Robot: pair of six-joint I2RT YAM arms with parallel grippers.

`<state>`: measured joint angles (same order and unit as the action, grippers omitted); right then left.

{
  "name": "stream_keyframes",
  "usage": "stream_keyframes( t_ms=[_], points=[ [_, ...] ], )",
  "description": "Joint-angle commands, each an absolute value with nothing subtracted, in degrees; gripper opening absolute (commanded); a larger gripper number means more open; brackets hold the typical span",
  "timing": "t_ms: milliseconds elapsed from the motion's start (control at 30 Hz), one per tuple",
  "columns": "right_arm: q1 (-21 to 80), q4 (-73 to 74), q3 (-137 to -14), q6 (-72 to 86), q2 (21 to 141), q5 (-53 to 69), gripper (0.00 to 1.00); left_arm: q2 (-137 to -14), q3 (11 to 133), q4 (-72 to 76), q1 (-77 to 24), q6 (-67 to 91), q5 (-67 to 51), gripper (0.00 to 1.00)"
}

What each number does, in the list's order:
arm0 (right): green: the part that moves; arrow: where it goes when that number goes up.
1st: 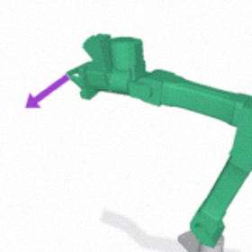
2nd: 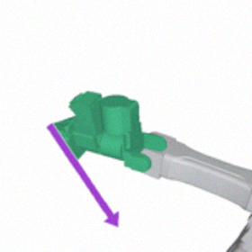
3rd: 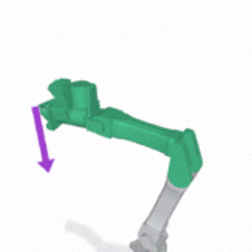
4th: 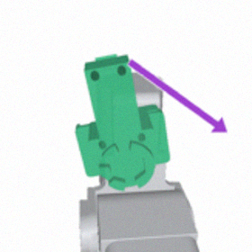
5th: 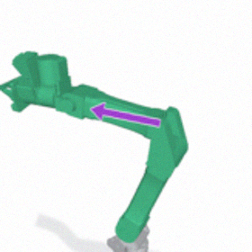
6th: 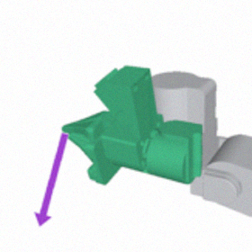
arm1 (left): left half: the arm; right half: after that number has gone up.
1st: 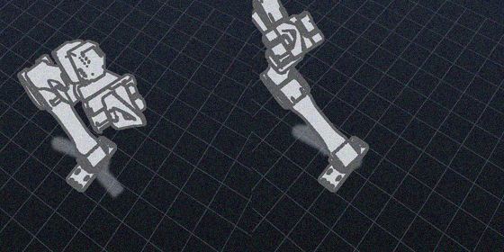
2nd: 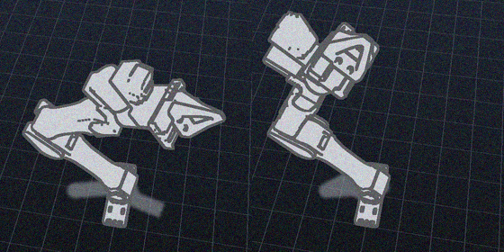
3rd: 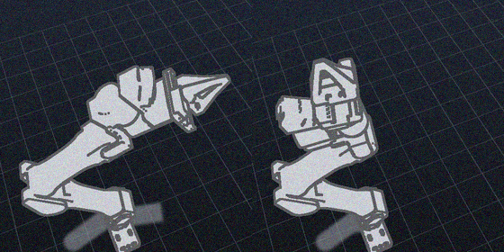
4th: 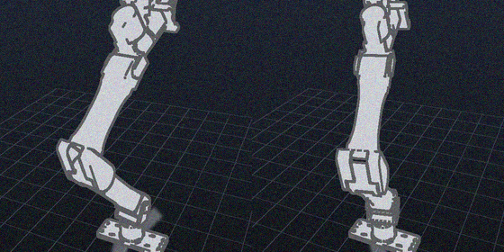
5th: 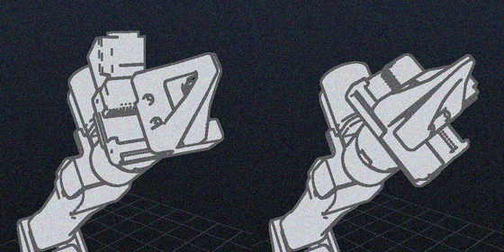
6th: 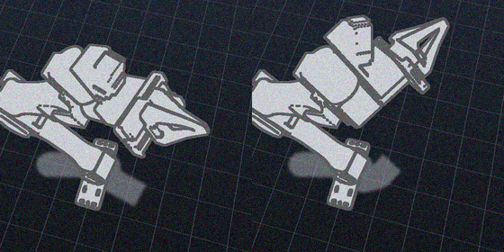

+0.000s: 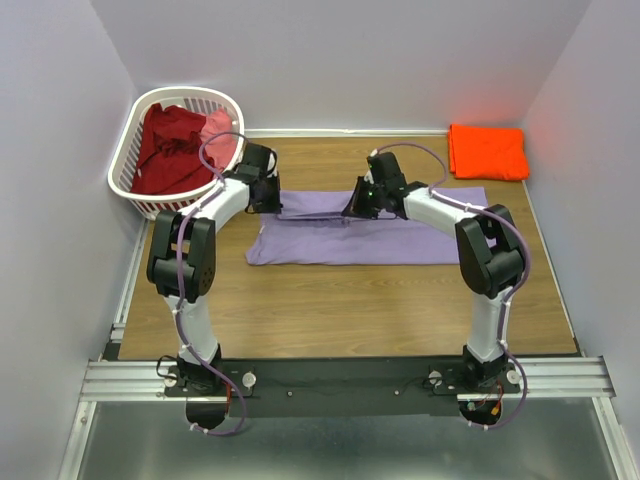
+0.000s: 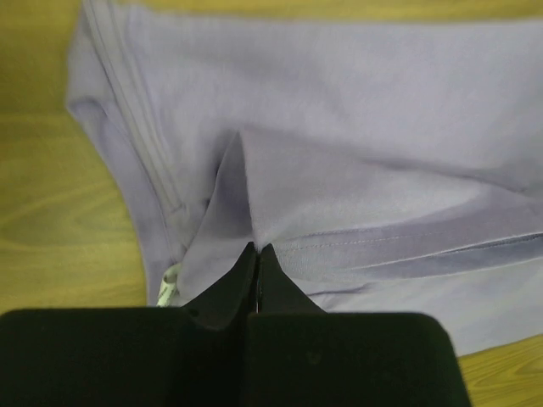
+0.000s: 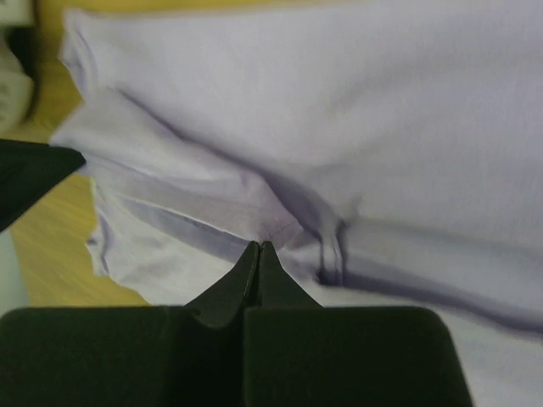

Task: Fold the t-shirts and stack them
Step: Fold the tshirt

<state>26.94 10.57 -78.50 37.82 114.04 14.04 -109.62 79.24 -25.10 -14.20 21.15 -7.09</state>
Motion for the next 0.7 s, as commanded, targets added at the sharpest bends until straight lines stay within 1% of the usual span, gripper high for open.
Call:
stream_keyframes(
  t_ms=[0, 300, 467, 667],
  points=[
    [27.2, 10.7, -86.0, 33.4, 116.4, 9.1, 0.01, -108.8, 83.6, -25.5, -13.4, 21.4, -6.3, 0.0],
    [27.2, 10.5, -92.3, 29.3, 122.3, 10.4, 0.01, -108.2, 81.0, -23.8, -12.7, 23.0, -6.2, 0.0],
    [27.2, 10.6, -90.8, 28.7, 122.2, 8.7, 0.01, -109.0, 81.4, -23.0, -12.5, 23.2, -5.5, 0.0],
    [27.2, 10.8, -86.8, 31.0, 119.5, 11.9, 0.01, -109.4, 81.6, -23.4, -12.5, 22.3, -7.3, 0.0]
  ],
)
